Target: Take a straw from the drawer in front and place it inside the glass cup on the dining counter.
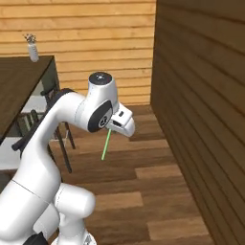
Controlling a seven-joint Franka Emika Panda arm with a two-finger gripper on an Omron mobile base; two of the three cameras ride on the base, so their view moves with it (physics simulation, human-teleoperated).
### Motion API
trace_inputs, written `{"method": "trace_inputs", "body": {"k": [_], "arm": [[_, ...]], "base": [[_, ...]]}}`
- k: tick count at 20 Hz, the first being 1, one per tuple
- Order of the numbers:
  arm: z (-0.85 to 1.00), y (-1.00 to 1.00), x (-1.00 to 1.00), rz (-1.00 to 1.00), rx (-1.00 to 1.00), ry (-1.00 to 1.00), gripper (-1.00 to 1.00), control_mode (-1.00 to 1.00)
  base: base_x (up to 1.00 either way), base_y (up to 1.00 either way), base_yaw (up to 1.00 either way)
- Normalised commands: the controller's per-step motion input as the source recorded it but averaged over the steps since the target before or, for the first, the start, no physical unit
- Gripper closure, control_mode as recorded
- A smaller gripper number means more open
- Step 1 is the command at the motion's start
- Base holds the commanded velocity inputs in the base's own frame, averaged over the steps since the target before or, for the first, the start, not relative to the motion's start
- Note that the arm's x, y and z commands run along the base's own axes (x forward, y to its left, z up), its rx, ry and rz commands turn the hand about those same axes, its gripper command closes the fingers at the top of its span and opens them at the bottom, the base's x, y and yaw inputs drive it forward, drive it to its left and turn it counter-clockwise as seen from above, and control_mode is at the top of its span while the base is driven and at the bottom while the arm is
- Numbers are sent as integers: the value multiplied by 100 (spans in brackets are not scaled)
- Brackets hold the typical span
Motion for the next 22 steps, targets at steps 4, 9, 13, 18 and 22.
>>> {"method": "trace_inputs", "body": {"k": [4, 9, 13, 18, 22], "arm": [[0, 0, 0, 0, 0, 0, 100, 100], [0, 0, 0, 0, 0, 0, 100, 100], [0, 0, 0, 0, 0, 0, 100, 100], [0, 0, 0, 0, 0, 0, 100, 100], [0, 0, 0, 0, 0, 0, 100, 100]], "base": [[65, -56, 64], [53, -47, 69], [50, -37, 73], [50, -37, 74], [45, -35, 76]]}}
